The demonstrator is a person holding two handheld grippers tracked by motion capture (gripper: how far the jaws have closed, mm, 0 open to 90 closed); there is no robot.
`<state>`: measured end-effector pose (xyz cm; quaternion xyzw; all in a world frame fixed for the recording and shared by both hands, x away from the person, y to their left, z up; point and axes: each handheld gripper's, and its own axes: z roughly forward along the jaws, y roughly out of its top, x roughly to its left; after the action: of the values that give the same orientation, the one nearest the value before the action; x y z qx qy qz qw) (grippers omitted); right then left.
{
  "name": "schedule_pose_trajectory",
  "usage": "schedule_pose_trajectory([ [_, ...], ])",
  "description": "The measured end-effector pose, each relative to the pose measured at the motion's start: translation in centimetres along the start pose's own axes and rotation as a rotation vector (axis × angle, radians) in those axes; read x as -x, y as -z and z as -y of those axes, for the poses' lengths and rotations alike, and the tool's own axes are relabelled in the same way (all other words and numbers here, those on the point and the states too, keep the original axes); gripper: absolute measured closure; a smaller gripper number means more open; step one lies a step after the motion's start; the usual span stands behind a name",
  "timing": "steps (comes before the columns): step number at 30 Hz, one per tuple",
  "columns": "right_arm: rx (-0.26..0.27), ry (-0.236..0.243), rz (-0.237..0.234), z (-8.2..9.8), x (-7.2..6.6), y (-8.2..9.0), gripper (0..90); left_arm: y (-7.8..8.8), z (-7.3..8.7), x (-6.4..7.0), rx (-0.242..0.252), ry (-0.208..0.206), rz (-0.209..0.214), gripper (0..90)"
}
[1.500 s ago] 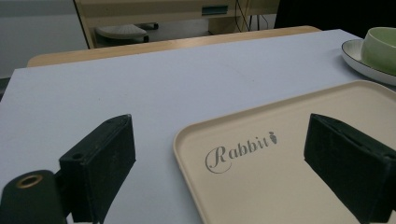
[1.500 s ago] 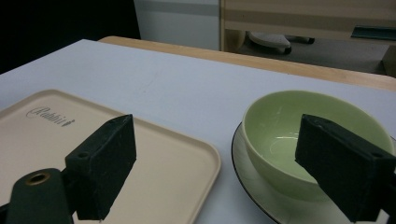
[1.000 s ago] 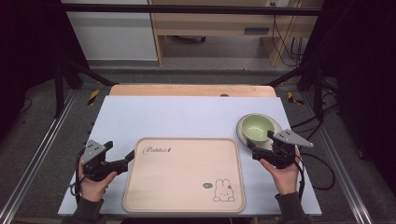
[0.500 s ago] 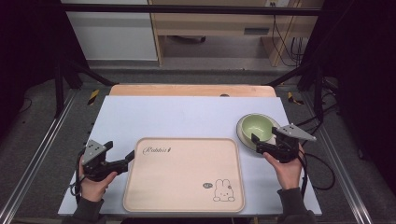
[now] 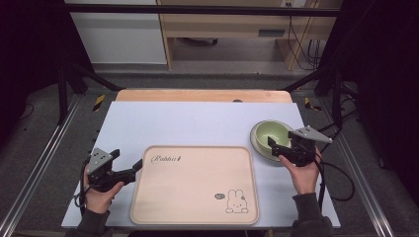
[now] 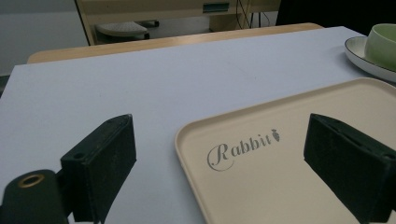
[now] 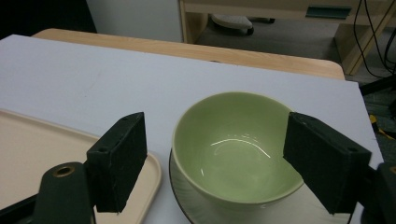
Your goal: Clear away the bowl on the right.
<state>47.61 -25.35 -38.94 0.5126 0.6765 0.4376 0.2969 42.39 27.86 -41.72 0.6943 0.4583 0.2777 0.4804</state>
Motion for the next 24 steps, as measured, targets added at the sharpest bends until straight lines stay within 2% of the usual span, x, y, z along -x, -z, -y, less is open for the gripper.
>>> schedule_pose_trajectory([
  [1,-0.01,-0.002,0.017,0.0,0.2,-0.2,22.2,0.0,0.0,0.0,0.001,0.002,-0.001,9.0],
  [9,-0.043,-0.016,0.054,0.0,1.2,-1.0,25.7,0.1,0.0,-0.1,0.001,0.003,0.0,9.1],
  [24,-0.092,-0.058,0.093,-0.2,2.7,-1.9,30.7,0.1,0.0,-0.1,-0.001,0.0,0.0,9.0],
])
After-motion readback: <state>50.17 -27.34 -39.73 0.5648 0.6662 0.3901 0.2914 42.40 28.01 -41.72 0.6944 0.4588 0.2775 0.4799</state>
